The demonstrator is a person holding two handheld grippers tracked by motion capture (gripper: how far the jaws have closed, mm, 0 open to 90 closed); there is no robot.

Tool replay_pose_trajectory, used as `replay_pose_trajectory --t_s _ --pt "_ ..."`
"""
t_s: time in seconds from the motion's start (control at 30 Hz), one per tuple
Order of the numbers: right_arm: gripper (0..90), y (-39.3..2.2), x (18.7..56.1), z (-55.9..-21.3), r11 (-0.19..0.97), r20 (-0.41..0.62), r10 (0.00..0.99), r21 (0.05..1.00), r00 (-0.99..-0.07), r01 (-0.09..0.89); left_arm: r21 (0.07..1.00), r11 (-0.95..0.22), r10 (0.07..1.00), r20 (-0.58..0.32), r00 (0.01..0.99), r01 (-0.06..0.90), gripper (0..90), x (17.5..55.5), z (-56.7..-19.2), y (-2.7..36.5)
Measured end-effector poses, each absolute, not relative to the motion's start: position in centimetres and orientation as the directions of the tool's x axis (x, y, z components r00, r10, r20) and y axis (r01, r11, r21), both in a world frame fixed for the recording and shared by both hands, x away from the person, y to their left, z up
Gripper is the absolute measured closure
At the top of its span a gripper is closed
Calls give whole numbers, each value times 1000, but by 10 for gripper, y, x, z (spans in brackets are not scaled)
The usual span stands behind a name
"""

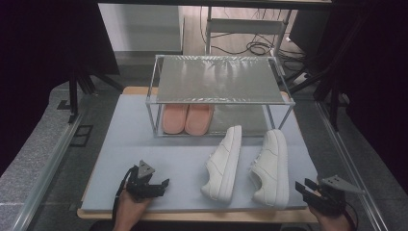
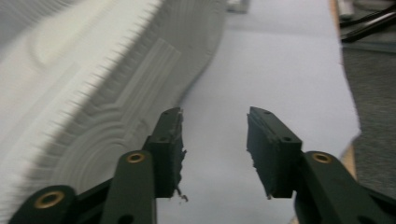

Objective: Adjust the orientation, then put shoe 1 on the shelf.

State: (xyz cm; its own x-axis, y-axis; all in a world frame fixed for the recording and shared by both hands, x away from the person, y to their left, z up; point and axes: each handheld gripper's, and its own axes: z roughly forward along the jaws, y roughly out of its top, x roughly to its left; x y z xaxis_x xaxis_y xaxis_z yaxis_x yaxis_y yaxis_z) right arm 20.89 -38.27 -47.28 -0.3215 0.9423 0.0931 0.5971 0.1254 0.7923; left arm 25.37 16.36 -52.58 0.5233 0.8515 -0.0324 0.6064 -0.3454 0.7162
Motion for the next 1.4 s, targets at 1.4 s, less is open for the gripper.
replay_pose_trajectory --t_s 1.4 --pt "898 -352 226 -438 220 46 906 797 -420 563 718 -344 852 -32 522 606 178 253 -526 164"
